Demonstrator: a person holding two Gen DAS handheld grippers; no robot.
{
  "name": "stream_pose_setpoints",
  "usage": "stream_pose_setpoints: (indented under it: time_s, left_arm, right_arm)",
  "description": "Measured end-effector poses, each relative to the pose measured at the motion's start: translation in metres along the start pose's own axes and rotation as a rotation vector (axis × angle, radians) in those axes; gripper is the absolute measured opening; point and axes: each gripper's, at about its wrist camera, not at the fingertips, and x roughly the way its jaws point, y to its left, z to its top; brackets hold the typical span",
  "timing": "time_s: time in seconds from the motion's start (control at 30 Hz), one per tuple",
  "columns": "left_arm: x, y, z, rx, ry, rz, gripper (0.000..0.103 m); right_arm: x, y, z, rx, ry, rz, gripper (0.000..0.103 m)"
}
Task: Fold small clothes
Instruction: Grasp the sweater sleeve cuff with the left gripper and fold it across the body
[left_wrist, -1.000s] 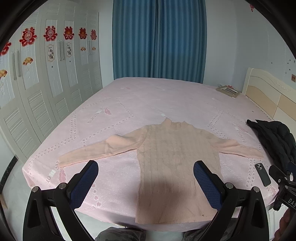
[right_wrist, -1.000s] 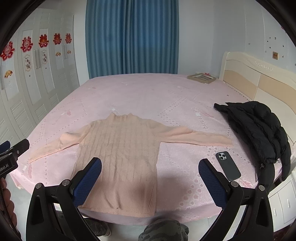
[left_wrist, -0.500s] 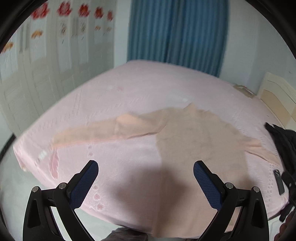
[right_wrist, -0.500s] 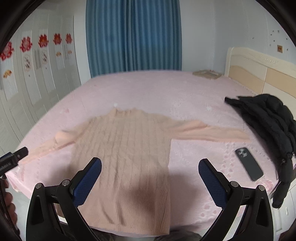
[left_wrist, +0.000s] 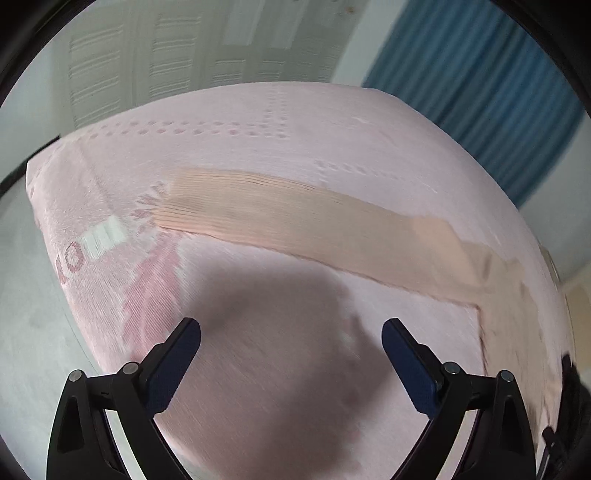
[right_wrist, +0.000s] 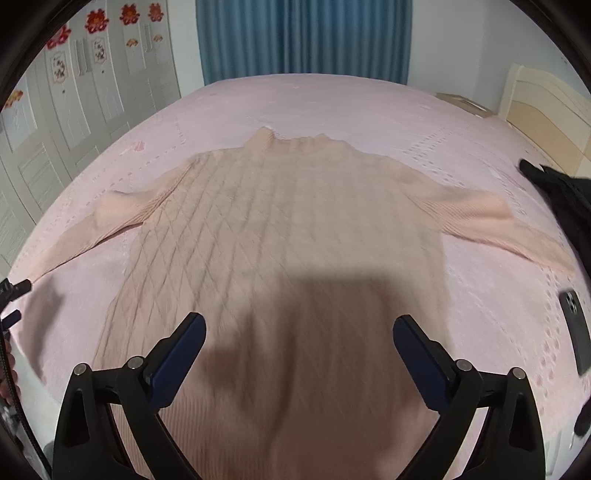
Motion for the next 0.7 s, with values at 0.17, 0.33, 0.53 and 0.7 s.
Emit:
stream_pose_setpoints:
  time_s: [0.17,0.33,0.53,0.7]
  left_arm:
    - [0.022,0.023,0.032,-0.104,-0.047,-0.006,0.089]
    - [0.043,0.019,0.049,-0.110,-0.110,0.127,0.059]
    - [0.042,-0.012,0.067,0.023,-0.185,0.244,0.010]
    - [0.004,-0.086,0.077,0.167,-0.283,0.191,0.010]
  right_arm:
    - [0.029,0.014,0.028,-0.026,-0.021,0.000,0.094]
    - [0.052,0.008,0.043,0.001,-0.015,0.003,0.087]
    - [0.060,-0.026,0.037,0.068,0.033,0.058,0.079]
    - [0.044,-0.059,0.035,0.141,0.009,0.050,0.079]
